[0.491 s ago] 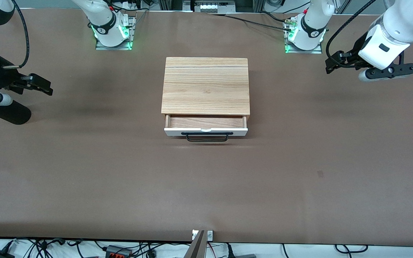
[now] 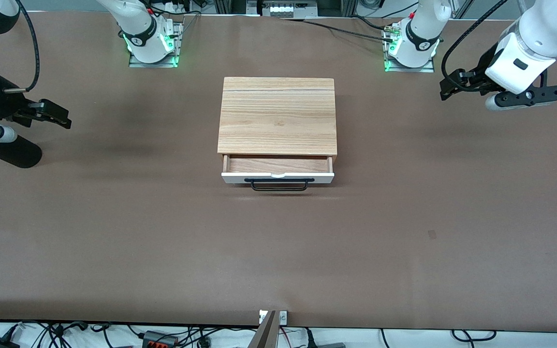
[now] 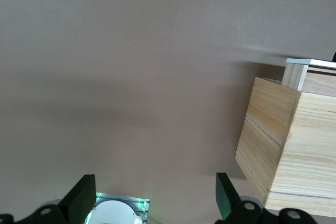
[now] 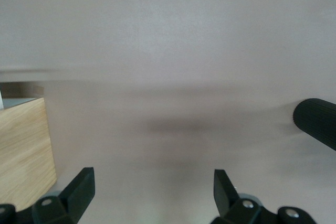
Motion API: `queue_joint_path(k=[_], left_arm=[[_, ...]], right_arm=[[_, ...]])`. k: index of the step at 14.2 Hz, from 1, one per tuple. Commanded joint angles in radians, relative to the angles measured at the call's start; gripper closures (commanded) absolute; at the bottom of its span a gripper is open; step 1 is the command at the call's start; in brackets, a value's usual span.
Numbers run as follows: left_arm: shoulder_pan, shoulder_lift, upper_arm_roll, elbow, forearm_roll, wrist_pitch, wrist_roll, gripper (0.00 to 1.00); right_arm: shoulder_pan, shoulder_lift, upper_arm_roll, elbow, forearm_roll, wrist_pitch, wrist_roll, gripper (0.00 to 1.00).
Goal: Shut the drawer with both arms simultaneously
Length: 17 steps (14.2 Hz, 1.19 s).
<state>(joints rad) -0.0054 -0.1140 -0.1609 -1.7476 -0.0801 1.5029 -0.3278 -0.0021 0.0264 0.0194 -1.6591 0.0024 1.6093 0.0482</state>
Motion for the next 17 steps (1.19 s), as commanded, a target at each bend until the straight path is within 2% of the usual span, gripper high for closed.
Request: queue_joint_path(k=[1, 6, 7, 9, 11, 14, 16, 17], left_arm=[[-0.01, 0.028, 0.004, 0.039, -0.013, -0.018, 0.015, 0.0], [-0.018, 0.036, 0.004, 0.04, -0.015, -0.009, 0.019, 0.0], [-0.018, 0.068, 0.004, 0.068, -0.015, -0.009, 0.016, 0.0], [-0.019, 0.146, 0.003, 0.181, -0.017, -0.038, 0.016, 0.0], [-0.019, 0.161, 0.003, 0.201, -0.023, -0.073, 0.016, 0.0], [-0.016, 0.183, 0.003, 0.201, -0.061, -0.066, 0.018, 0.0], [-0.025, 0.227, 0.001, 0.201, -0.082, 0.006, 0.016, 0.0], [-0.05, 0.265, 0.001, 0.201, -0.087, 0.04, 0.015, 0.0]], right_arm=[[-0.002, -0.006, 0.011, 0.013, 0.008, -0.02, 0.015, 0.0], [0.001, -0.005, 0.013, 0.015, 0.011, -0.019, -0.004, 0.0], [0.008, -0.005, 0.013, 0.015, 0.011, -0.019, -0.001, 0.0], [0.019, -0.005, 0.013, 0.013, 0.013, -0.02, 0.007, 0.0], [0.037, 0.006, 0.013, 0.007, 0.024, -0.02, 0.01, 0.0], [0.068, 0.059, 0.013, 0.01, 0.149, 0.013, 0.018, 0.0], [0.097, 0.111, 0.013, 0.012, 0.24, 0.099, 0.018, 0.0], [0.123, 0.137, 0.013, 0.012, 0.255, 0.133, 0.018, 0.0]])
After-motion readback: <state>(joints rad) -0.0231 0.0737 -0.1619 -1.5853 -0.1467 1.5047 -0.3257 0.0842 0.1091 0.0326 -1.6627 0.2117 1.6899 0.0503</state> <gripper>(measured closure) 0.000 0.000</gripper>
